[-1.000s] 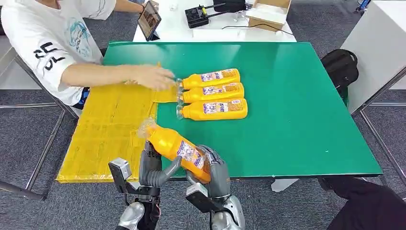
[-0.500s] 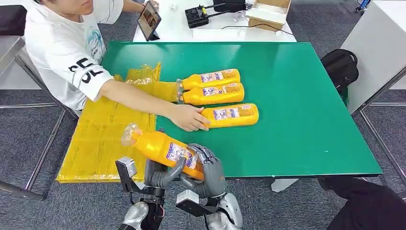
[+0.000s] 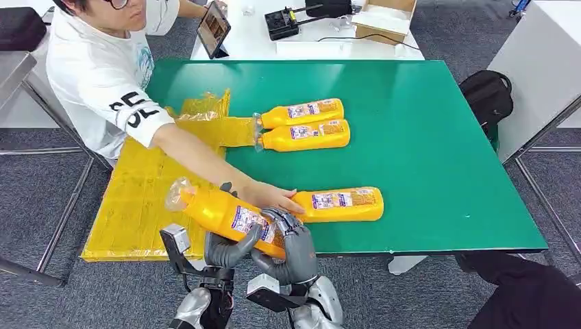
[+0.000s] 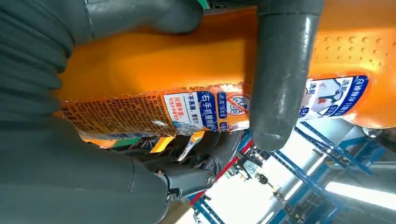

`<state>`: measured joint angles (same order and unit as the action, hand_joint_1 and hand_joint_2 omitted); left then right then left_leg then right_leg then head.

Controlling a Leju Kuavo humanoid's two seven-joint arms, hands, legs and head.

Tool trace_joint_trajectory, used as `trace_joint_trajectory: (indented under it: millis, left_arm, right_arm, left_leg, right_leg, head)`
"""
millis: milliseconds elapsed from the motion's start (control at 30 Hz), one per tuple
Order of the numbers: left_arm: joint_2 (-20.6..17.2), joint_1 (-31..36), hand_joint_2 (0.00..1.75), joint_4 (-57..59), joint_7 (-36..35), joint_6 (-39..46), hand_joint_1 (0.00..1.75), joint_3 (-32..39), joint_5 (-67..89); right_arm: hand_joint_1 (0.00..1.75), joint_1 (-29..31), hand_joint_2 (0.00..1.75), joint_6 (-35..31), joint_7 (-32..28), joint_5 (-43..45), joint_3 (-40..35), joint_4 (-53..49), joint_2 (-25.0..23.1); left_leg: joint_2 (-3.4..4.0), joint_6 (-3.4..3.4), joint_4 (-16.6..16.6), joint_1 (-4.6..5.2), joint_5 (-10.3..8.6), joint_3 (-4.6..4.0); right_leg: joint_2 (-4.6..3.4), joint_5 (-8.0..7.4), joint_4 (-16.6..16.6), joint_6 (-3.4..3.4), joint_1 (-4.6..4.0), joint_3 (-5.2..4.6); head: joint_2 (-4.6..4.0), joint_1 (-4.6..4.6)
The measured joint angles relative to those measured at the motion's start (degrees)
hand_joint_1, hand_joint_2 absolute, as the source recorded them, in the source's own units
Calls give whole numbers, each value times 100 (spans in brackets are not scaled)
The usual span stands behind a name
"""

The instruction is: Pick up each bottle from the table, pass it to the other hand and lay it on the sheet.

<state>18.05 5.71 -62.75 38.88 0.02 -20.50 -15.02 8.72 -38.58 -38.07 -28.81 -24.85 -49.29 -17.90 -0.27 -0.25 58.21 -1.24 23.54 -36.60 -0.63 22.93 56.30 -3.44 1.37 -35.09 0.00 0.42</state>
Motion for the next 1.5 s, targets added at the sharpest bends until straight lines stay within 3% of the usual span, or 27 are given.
trace_joint_trajectory:
  millis: [600,633,667,700,1033,1267,1300,1333,1500]
  left_arm:
    - [0,-26,175,-92,35,-243,0,138,-352]
    - [0,-35,175,-127,31,-306,28,160,-394]
    - [0,-41,175,-164,31,-393,150,186,-413]
    - [0,-46,175,-199,24,-481,175,203,-420]
    - [0,77,175,-280,131,-372,175,109,2]
    - [0,76,175,-361,138,-461,175,214,357]
    - [0,72,175,-389,138,-439,175,214,479]
    - [0,62,175,-442,138,-409,175,214,630]
    - [0,73,175,-592,138,-310,175,142,826]
  right_arm:
    - [175,100,175,68,0,87,-114,225,-2]
    - [175,111,175,96,0,103,-125,256,-2]
    - [175,121,175,124,0,120,-135,284,-6]
    - [175,134,175,151,0,140,-146,313,-9]
    - [175,447,175,289,0,1027,-431,662,-63]
    - [175,547,175,293,0,1097,-551,780,-70]
    - [150,548,175,295,0,1097,-549,780,-70]
    - [7,559,175,299,0,1097,-551,780,-72]
    - [7,624,175,326,0,1152,-636,795,-77]
  left_leg:
    - [0,0,0,0,0,0]
    - [0,0,0,0,0,0]
    - [0,0,0,0,0,0]
    - [0,0,0,0,0,0]
    - [0,0,0,0,-2,2]
    - [1,-1,0,0,-2,1]
    - [1,-1,0,0,-2,0]
    - [1,-1,0,0,-2,0]
    - [-1,-1,0,0,-3,0]
  right_leg:
    - [0,0,0,0,0,0]
    - [0,0,0,0,0,0]
    - [0,0,0,0,0,0]
    - [0,0,0,0,0,-1]
    - [0,-2,0,0,0,0]
    - [0,-1,1,0,0,-1]
    - [0,-1,1,0,0,-1]
    - [0,-1,1,0,0,-2]
    - [1,-1,0,0,0,0]
  head:
    - [0,2]
    - [0,0]
    - [0,0]
    - [0,2]
    - [0,2]
    - [0,0]
    - [0,2]
    - [0,0]
    - [0,2]
